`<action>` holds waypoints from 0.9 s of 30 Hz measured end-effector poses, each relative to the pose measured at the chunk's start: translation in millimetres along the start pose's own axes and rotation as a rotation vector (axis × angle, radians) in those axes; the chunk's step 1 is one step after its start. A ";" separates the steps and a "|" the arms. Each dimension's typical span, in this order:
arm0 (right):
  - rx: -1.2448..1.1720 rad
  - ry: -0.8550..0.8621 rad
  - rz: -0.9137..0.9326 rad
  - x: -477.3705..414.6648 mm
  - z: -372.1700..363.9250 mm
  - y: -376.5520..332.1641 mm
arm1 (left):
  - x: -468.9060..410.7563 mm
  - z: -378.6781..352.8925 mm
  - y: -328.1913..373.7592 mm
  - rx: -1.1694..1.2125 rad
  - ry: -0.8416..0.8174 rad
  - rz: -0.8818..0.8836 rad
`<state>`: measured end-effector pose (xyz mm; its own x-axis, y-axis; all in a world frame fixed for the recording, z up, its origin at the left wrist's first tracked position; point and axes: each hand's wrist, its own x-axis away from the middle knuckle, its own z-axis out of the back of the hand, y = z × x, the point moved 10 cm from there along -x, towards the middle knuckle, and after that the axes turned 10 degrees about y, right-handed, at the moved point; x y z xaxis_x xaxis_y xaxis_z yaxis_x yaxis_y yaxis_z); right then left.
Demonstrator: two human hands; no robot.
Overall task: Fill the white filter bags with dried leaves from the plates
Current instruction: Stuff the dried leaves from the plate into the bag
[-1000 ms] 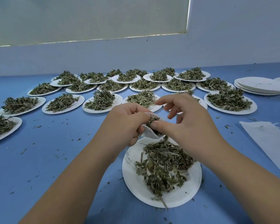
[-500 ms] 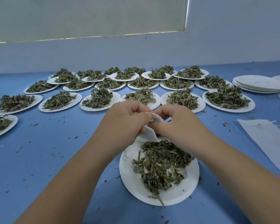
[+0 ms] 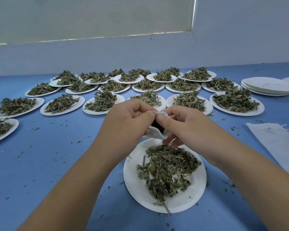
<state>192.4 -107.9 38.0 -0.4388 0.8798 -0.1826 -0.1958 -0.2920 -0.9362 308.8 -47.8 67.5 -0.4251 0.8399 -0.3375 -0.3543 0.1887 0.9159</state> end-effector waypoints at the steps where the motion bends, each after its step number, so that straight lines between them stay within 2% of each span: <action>1: -0.050 0.005 -0.019 -0.9 -1.3 1.8 | 1.3 -1.2 3.1 -0.021 -0.002 -0.031; 5: -0.079 0.041 -0.045 -5.8 -4.7 7.9 | 4.7 -5.1 10.5 -0.123 -0.001 -0.124; 11: 0.116 0.182 0.063 -8.9 6.0 1.1 | 8.1 -13.9 12.8 -0.123 -0.053 -0.139; 14: 0.113 0.195 0.078 -8.4 7.6 -1.3 | 11.6 -19.6 14.3 -0.119 -0.096 -0.150; 17: 0.090 0.154 0.053 -8.6 6.1 0.4 | 13.5 -19.8 16.5 -0.155 -0.096 -0.185; 21: 0.002 -0.022 0.038 -5.0 -5.9 -1.0 | 9.4 -9.6 19.2 -0.243 -0.031 -0.245; 24: 0.146 -0.067 0.124 -3.2 -5.6 -3.8 | 4.4 -1.2 16.8 -0.320 0.025 -0.278; 27: 0.348 -0.017 0.251 3.3 8.2 -5.1 | 1.1 5.0 14.2 -0.380 0.085 -0.302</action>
<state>184.7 -106.6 44.6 -0.5245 0.7597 -0.3844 -0.3639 -0.6082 -0.7055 307.4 -41.7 81.2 -0.3176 0.7290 -0.6064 -0.7442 0.2047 0.6359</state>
